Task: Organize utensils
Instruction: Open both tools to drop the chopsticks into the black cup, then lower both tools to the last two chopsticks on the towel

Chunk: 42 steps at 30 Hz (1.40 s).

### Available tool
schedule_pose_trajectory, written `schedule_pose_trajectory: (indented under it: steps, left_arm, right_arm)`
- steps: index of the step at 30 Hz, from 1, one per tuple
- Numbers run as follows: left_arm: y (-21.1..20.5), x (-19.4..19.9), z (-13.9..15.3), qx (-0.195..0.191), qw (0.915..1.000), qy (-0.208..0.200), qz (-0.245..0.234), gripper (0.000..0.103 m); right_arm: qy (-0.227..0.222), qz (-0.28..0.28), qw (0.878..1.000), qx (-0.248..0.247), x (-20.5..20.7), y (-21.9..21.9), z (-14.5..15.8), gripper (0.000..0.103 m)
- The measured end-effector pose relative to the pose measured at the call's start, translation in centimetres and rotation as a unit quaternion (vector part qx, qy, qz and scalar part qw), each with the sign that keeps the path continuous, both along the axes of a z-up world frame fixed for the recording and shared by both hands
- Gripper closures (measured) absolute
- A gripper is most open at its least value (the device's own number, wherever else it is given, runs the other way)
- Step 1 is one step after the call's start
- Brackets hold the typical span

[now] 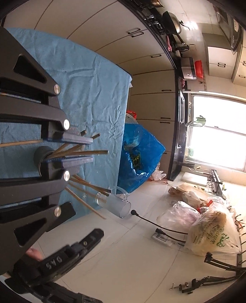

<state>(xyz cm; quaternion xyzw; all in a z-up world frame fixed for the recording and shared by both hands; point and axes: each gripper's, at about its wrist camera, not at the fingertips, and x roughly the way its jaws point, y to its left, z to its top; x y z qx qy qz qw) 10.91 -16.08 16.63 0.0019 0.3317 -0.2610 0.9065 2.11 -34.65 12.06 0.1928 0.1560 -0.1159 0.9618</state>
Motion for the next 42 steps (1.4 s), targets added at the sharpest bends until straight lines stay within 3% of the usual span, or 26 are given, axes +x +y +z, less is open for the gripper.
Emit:
schedule_pose_trajectory:
  steps: [5,9,13,15,18,22,30,42]
  left_arm:
    - [2.8,-1.5,0.7,-0.008,0.9995,-0.024,0.018,0.071]
    - [6.0,-3.6,-0.1,0.005,0.9966,-0.056,0.061,0.058]
    - [9.0,-4.5,-2.8,0.037,0.9909,-0.057,0.116,0.048]
    - [10.4,-4.9,-4.8,0.066,0.9832,-0.065,0.158,0.045]
    - [11.6,-4.8,-7.5,0.106,0.9739,-0.064,0.190,0.044]
    - [12.9,-4.3,-10.2,0.135,0.9695,-0.039,0.201,0.044]
    - [14.4,-3.5,-12.3,0.140,0.9681,-0.015,0.207,0.044]
    - [15.4,-2.3,-13.1,0.138,0.9682,-0.001,0.209,0.044]
  right_arm:
    - [-0.021,-0.004,1.000,0.009,-2.8,0.2,1.1,0.073]
    - [-0.025,0.003,1.000,0.017,-5.3,1.0,0.6,0.066]
    - [-0.005,0.020,1.000,0.021,-6.9,2.5,-2.0,0.065]
    - [0.016,0.028,0.999,0.029,-7.1,3.2,-3.7,0.065]
    - [0.056,0.047,0.996,0.050,-6.4,4.2,-6.7,0.065]
    - [0.103,0.064,0.991,0.065,-4.9,5.4,-9.7,0.065]
    - [0.144,0.085,0.984,0.055,-2.8,7.6,-11.8,0.065]
    - [0.183,0.096,0.978,0.038,0.1,9.5,-13.6,0.065]
